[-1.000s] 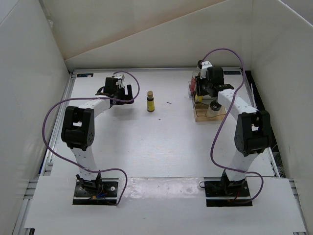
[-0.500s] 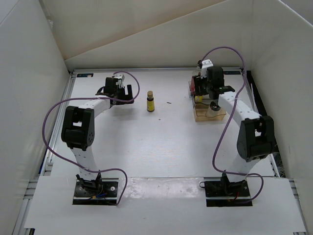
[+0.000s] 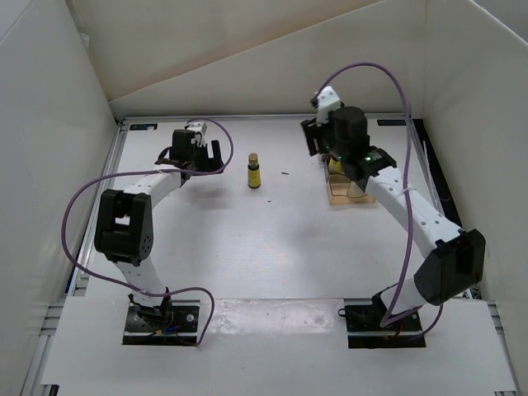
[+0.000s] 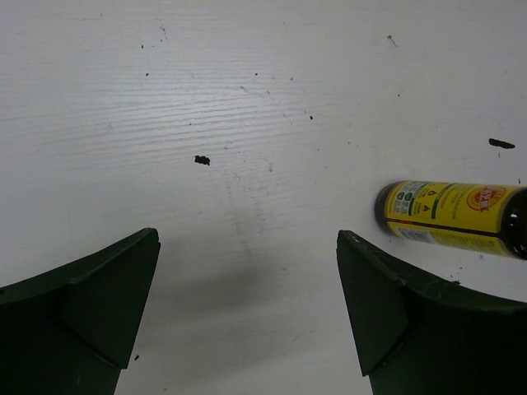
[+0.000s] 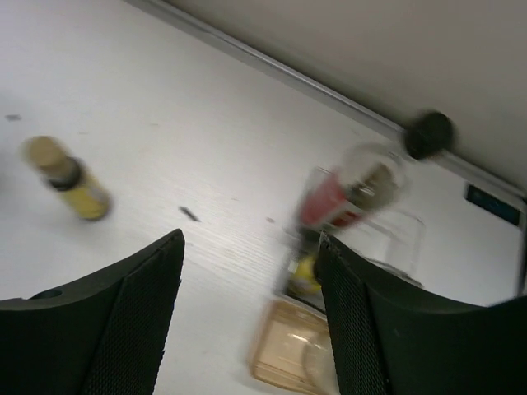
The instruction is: Organize the condiment bottles
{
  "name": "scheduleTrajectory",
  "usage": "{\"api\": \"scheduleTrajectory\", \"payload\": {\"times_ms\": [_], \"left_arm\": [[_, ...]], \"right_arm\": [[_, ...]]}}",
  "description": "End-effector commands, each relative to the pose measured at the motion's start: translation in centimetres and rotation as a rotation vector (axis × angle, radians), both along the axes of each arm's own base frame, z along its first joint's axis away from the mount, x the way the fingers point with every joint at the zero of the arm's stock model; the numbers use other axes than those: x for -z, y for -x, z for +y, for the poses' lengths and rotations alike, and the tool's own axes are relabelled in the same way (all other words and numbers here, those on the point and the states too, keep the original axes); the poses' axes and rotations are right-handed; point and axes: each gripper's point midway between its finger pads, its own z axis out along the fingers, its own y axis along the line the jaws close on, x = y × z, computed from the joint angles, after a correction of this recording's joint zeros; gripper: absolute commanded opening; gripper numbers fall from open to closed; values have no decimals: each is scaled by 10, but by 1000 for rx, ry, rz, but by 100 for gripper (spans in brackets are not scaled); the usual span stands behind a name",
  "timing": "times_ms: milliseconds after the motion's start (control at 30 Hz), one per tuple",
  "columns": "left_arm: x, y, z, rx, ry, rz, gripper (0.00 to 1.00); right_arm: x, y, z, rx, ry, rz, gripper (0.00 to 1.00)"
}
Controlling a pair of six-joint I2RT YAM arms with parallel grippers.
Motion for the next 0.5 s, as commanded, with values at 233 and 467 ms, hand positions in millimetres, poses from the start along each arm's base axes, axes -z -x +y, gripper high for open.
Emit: {"api": "scheduleTrajectory", "payload": {"times_ms": [233, 467], "left_arm": [[-42, 10, 12, -23, 32, -100, 100], [-42, 16, 30, -65, 40, -100, 100]], "right_arm": [[-29, 30, 150, -363, -12, 91, 66], [18, 16, 182, -389, 47, 242, 65]]}}
